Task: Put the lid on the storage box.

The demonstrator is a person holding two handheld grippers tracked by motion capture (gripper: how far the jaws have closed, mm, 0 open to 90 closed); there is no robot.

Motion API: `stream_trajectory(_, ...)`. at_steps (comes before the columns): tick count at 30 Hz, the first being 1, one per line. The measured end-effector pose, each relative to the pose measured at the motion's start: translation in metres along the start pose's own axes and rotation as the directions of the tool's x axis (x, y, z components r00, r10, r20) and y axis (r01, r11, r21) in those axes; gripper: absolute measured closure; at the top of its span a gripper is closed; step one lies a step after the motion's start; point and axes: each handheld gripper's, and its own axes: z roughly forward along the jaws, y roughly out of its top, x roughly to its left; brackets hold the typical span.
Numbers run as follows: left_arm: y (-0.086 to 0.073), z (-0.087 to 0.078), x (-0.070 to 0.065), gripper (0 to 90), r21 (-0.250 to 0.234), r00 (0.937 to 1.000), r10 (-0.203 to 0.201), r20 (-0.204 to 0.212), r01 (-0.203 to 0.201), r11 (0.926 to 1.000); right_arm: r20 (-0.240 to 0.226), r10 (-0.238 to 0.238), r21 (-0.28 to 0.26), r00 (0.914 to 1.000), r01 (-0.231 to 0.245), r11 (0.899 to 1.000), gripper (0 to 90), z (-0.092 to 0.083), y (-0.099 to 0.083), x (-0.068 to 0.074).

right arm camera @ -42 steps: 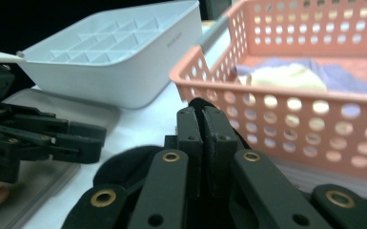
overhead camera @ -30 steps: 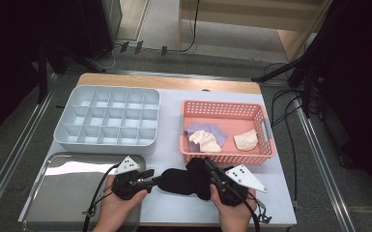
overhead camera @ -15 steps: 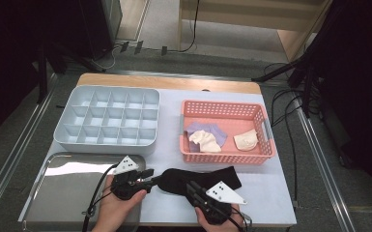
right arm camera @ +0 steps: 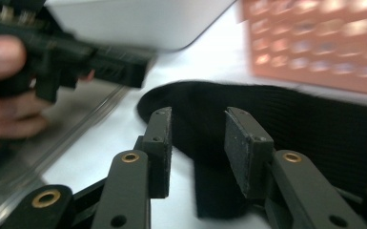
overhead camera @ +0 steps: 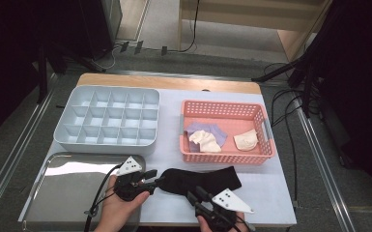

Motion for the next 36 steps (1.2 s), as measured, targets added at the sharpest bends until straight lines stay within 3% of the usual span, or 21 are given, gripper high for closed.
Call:
stream_trajectory(2, 0.000, 0.000, 0.000, 55.5, 0.001, 1.0000, 0.002, 0.000, -0.002, 1.0000, 0.077, 0.038, -0.016, 0.9963, -0.037, 0.999, 60.9, -0.005, 0.002, -0.010)
stream_trajectory(4, 0.000, 0.001, -0.001, 55.5, 0.002, 1.0000, 0.002, 0.002, -0.002, 1.0000, 0.202, 0.055, -0.011, 0.9778, -0.054, 0.998, 60.5, -0.007, 0.001, -0.021)
stream_trajectory(9, 0.000, 0.000, 0.000, 55.5, 0.003, 1.0000, 0.003, 0.000, -0.003, 1.0000, 0.196, 0.117, 0.003, 0.9735, -0.120, 0.993, 58.6, -0.008, 0.000, -0.034)
stream_trajectory(11, 0.000, 0.000, 0.000, 55.5, 0.004, 1.0000, 0.004, -0.001, -0.004, 1.0000, 0.200, 0.113, -0.001, 0.9732, -0.115, 0.993, 58.6, -0.008, 0.000, -0.036)
stream_trajectory(14, 0.000, 0.000, 0.000, 55.5, 0.001, 1.0000, 0.004, -0.001, -0.004, 1.0000, 0.231, 0.118, 0.018, 0.9657, -0.126, 0.992, 58.0, -0.007, -0.001, -0.040)
stream_trajectory(16, 0.000, 0.000, 0.000, 55.5, 0.001, 1.0000, 0.004, -0.002, -0.004, 1.0000, 0.266, 0.122, 0.042, 0.9563, -0.138, 0.990, 57.3, -0.005, -0.003, -0.044)
stream_trajectory(18, 0.000, 0.000, 0.000, 55.5, 0.000, 1.0000, 0.004, -0.001, -0.004, 1.0000, 0.276, 0.116, 0.049, 0.9542, -0.134, 0.990, 56.9, -0.003, -0.005, -0.047)
stream_trajectory(20, 0.000, 0.000, 0.000, 55.5, -0.001, 1.0000, 0.002, 0.000, -0.002, 1.0000, 0.291, 0.096, 0.052, 0.9519, -0.115, 0.992, 57.2, -0.002, -0.004, -0.047)
stream_trajectory(22, 0.000, 0.000, 0.000, 55.5, 0.002, 1.0000, 0.005, -0.003, -0.005, 1.0000, 0.330, 0.035, 0.094, 0.9435, -0.069, 0.993, 60.1, 0.002, -0.005, -0.047)
stream_trajectory(25, -0.001, 0.000, 0.000, 55.5, 0.002, 1.0000, 0.004, -0.001, -0.004, 1.0000, 0.346, 0.004, 0.110, 0.9382, -0.045, 0.993, 65.5, 0.005, -0.007, -0.046)
stream_trajectory(27, -0.001, 0.000, 0.000, 55.5, 0.004, 1.0000, 0.002, -0.001, -0.002, 1.0000, 0.342, -0.014, 0.126, 0.9395, -0.031, 0.992, 76.1, 0.005, -0.005, -0.046)
stream_trajectory(29, -0.001, 0.000, 0.001, 55.5, 0.002, 1.0000, 0.002, -0.001, -0.002, 1.0000, 0.324, -0.002, 0.130, 0.9460, -0.042, 0.991, 81.8, 0.003, -0.003, -0.046)
stream_trajectory(32, -0.001, -0.001, 0.002, 55.5, -0.003, 1.0000, -0.004, -0.003, 0.004, 1.0000, 0.318, -0.032, 0.096, 0.9476, 0.002, 0.995, 82.7, -0.001, 0.003, -0.046)
stream_trajectory(36, -0.002, 0.000, 0.003, 55.5, 0.002, 1.0000, -0.005, -0.006, 0.005, 1.0000, 0.328, -0.070, 0.021, 0.9421, 0.067, 0.998, 82.7, -0.007, 0.015, -0.052)
